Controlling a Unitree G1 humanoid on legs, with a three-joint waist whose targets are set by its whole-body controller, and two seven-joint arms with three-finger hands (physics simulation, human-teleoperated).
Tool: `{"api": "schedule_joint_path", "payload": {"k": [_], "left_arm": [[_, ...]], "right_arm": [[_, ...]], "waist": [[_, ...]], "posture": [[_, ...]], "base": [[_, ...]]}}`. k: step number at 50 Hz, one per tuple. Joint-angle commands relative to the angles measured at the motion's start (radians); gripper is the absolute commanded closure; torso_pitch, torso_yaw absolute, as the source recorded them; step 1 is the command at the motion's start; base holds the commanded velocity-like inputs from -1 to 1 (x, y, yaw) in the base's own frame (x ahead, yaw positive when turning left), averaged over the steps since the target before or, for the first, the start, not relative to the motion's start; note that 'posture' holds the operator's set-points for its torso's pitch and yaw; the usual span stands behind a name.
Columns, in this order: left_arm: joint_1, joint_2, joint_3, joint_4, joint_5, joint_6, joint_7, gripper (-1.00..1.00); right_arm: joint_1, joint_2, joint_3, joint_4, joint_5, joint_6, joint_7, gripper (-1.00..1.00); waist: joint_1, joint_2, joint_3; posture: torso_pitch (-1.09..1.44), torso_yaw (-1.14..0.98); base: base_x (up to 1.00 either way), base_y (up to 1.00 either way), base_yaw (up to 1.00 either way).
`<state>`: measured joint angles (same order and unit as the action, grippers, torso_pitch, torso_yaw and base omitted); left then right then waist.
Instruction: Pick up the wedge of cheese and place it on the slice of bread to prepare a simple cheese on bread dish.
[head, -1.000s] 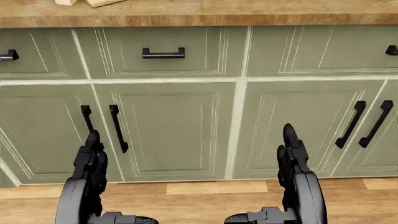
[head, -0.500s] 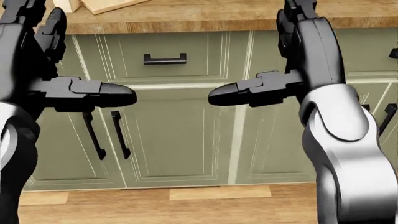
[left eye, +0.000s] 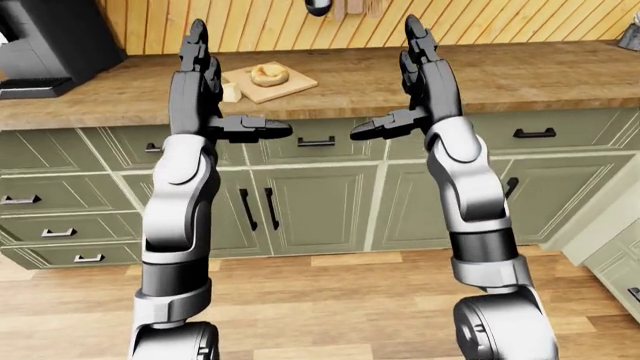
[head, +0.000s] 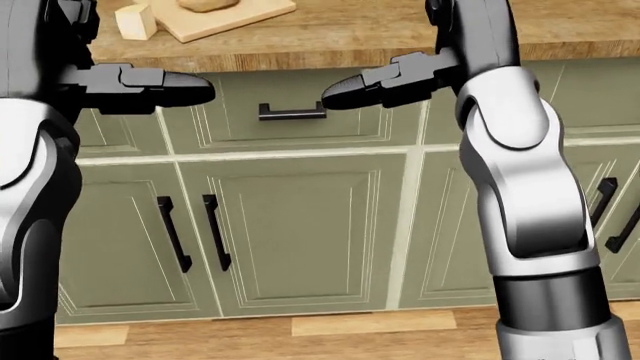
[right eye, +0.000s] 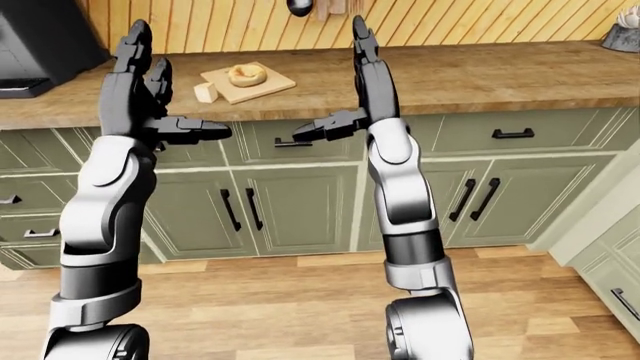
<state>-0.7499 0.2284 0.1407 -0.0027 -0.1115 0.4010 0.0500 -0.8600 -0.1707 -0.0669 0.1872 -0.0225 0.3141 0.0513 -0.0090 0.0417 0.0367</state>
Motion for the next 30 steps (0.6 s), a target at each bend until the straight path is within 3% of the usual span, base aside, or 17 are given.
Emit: {"api": "schedule_joint_path", "payload": {"k": [1, 6, 9, 10, 12, 14, 17, 19, 21, 23, 24, 25, 26, 30], "left_arm": [[-0.025, 0.006, 0.001, -0.036, -0.006, -0.022, -0.001, -1.0], [-0.02, 0.006, -0.004, -0.057, 0.0, -0.047, 0.005, -1.0], [-0.021, 0.005, -0.005, -0.044, 0.018, -0.069, 0.008, -1.0], [-0.019, 0.003, -0.005, -0.049, 0.021, -0.074, 0.009, -1.0], [-0.019, 0.001, -0.005, -0.044, 0.024, -0.08, 0.008, -1.0], [-0.019, 0.001, -0.004, -0.042, 0.025, -0.083, 0.009, -1.0], [-0.018, 0.0, -0.003, -0.04, 0.026, -0.087, 0.007, -1.0], [-0.019, 0.0, -0.002, -0.041, 0.026, -0.089, 0.008, -1.0], [-0.02, 0.002, -0.002, -0.036, 0.028, -0.092, 0.011, -1.0], [-0.018, 0.002, -0.003, -0.041, 0.025, -0.09, 0.009, -1.0], [-0.018, 0.002, -0.004, -0.041, 0.027, -0.091, 0.008, -1.0], [-0.019, 0.002, -0.004, -0.037, 0.029, -0.092, 0.009, -1.0], [-0.019, 0.001, -0.003, -0.037, 0.026, -0.092, 0.008, -1.0], [-0.019, 0.002, -0.002, -0.04, 0.027, -0.092, 0.01, -1.0]], "right_arm": [[-0.029, -0.01, -0.017, -0.034, -0.004, -0.021, -0.005, -1.0], [-0.03, -0.007, -0.018, -0.034, -0.001, -0.03, -0.006, -1.0], [-0.028, -0.008, -0.021, -0.046, 0.009, -0.032, -0.005, -1.0], [-0.028, -0.007, -0.021, -0.046, 0.01, -0.036, -0.008, -1.0], [-0.027, -0.006, -0.018, -0.043, 0.008, -0.041, -0.011, -1.0], [-0.027, -0.004, -0.017, -0.042, 0.01, -0.043, -0.011, -1.0], [-0.026, -0.003, -0.016, -0.041, 0.005, -0.048, -0.013, -1.0], [-0.026, -0.003, -0.015, -0.038, 0.0, -0.051, -0.018, -1.0], [-0.023, 0.0, -0.009, -0.042, -0.009, -0.052, -0.018, -1.0], [-0.024, 0.0, -0.013, -0.046, -0.007, -0.051, -0.014, -1.0], [-0.024, 0.0, -0.012, -0.042, -0.009, -0.053, -0.014, -1.0], [-0.024, 0.0, -0.012, -0.045, -0.01, -0.054, -0.014, -1.0], [-0.023, 0.0, -0.012, -0.046, -0.012, -0.053, -0.014, -1.0], [-0.023, 0.002, -0.011, -0.047, -0.015, -0.054, -0.014, -1.0]], "waist": [[-0.002, 0.001, -0.014], [0.016, -0.044, -0.016], [0.026, -0.093, -0.027], [0.018, -0.065, -0.019], [0.02, -0.089, -0.004], [0.01, -0.086, -0.02], [0.004, -0.072, -0.014], [-0.004, -0.048, -0.007], [-0.01, -0.011, -0.014], [-0.013, 0.055, -0.037], [-0.015, 0.056, -0.048], [-0.005, 0.043, -0.024], [-0.006, 0.044, -0.013], [0.005, 0.004, -0.018]], "posture": [[0.0, 0.0], [0.0, 0.0], [0.0, 0.0], [0.0, 0.0], [0.0, 0.0], [0.0, 0.0], [0.0, 0.0], [0.0, 0.0], [0.0, 0.0], [0.0, 0.0], [0.0, 0.0], [0.0, 0.0], [0.0, 0.0], [0.0, 0.0]], "base": [[0.3, 0.24, 0.0], [0.3, 0.24, 0.0], [0.29, 0.25, 0.0], [0.3, 0.25, 0.0], [0.3, 0.24, 0.0], [0.3, 0.25, 0.0], [0.3, 0.24, 0.0], [0.3, 0.25, 0.0], [0.3, 0.24, 0.0], [0.3, 0.25, 0.0], [0.3, 0.25, 0.0], [0.3, 0.25, 0.0], [0.3, 0.24, 0.0], [0.29, 0.25, 0.0]]}}
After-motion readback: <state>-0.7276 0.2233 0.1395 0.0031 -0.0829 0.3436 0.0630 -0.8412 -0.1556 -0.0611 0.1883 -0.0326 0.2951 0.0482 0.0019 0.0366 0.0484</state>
